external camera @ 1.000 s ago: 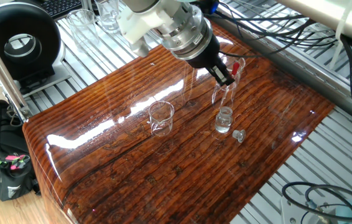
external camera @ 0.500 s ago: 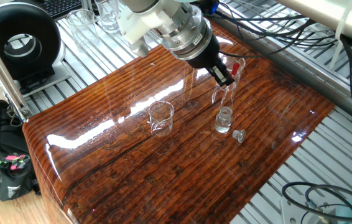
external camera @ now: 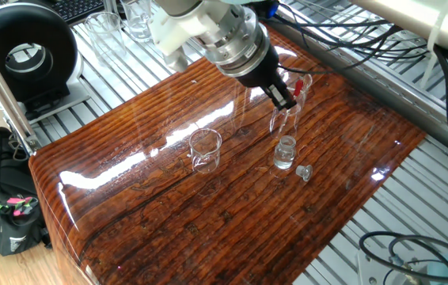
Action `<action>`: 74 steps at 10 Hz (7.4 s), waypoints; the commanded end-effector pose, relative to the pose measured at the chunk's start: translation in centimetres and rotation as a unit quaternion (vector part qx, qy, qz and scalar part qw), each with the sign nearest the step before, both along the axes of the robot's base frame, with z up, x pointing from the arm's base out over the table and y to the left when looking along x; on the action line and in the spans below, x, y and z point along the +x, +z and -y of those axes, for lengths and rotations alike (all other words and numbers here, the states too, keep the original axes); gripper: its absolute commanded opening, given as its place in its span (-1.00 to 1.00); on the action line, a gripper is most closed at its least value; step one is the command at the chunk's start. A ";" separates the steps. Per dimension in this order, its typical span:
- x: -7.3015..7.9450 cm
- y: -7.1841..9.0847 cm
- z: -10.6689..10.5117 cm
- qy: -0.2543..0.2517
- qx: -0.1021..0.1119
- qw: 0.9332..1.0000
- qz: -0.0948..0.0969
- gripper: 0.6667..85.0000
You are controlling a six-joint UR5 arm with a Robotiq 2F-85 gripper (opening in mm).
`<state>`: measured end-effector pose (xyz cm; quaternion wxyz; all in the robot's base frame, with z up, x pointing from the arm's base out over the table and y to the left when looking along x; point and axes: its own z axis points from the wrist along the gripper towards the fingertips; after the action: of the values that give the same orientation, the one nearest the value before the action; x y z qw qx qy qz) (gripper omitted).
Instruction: Transfer liquid using a dropper
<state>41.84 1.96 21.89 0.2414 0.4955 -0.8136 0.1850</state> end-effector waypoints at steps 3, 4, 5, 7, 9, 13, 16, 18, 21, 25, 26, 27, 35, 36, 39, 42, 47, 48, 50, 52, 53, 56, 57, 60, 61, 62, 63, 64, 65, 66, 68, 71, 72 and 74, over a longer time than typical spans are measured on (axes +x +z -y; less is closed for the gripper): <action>1.4 1.2 -6.8 -0.029 -0.005 1.000 0.007 -0.97; 1.7 0.7 -7.5 -0.032 0.005 0.999 0.008 -0.97; 2.0 0.5 -7.6 -0.033 0.006 0.999 0.012 -0.97; 3.3 -0.2 -7.9 -0.034 0.012 0.999 0.025 -0.97; 4.5 -1.1 -8.6 -0.036 0.024 0.998 0.034 -0.97; 6.5 -1.6 -7.9 -0.032 0.010 0.998 0.056 -0.97; 7.9 -2.7 -8.2 -0.031 0.018 0.997 0.063 -0.97; 8.6 -3.6 -8.0 -0.028 0.014 0.998 0.060 -0.97; 9.1 -4.6 -7.4 -0.020 0.000 0.998 0.054 -0.97; 8.9 -5.8 -7.4 -0.012 -0.013 0.999 0.032 -0.97; 8.6 -5.9 -7.4 -0.011 -0.016 0.999 0.029 -0.97; 8.4 -6.2 -7.5 -0.010 -0.016 0.999 0.029 -0.97; 6.9 -10.3 -8.4 -0.004 0.010 1.000 0.020 -0.97; 6.8 -10.4 -8.6 -0.005 0.012 1.000 0.018 -0.97; 7.0 -10.6 -8.7 -0.002 0.014 1.000 0.019 -0.97; 7.4 -11.2 -9.0 0.001 0.018 1.000 0.021 -0.97; 7.8 -11.7 -8.8 0.004 0.018 1.000 0.023 -0.97; 7.9 -11.9 -8.9 0.005 0.020 0.999 0.024 -0.97; 7.9 -11.9 -9.0 0.003 0.022 0.999 0.025 -0.97; 8.2 -12.0 -9.0 0.007 0.024 0.999 0.028 -0.97; 8.2 -12.0 -9.0 0.008 0.024 0.999 0.028 -0.97; 8.3 -11.9 -8.8 0.014 0.021 0.999 0.027 -0.94; 8.4 -11.9 -8.8 0.015 0.020 0.999 0.027 -0.90; 8.6 -12.1 -9.0 0.017 0.026 0.999 0.029 -0.73; 8.6 -12.2 -9.1 0.016 0.029 0.999 0.030 -0.72; 8.7 -12.2 -9.2 0.016 0.030 0.999 0.032 -0.69; 8.7 -12.3 -9.2 0.016 0.031 0.999 0.032 -0.68; 8.9 -12.3 -9.2 0.017 0.031 0.999 0.035 -0.68; 8.9 -12.3 -9.1 0.017 0.029 0.999 0.035 -0.67; 9.0 -12.4 -9.1 0.018 0.029 0.999 0.035 -0.66; 9.0 -12.3 -9.0 0.021 0.030 0.999 0.034 -0.60; 9.3 -12.2 -8.8 0.028 0.030 0.999 0.032 -0.49; 9.4 -12.3 -8.9 0.028 0.034 0.999 0.031 -0.49; 9.3 -12.1 -8.9 0.027 0.036 0.999 0.029 -0.49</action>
<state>51.20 10.66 9.72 0.1957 0.5190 -0.8111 0.1855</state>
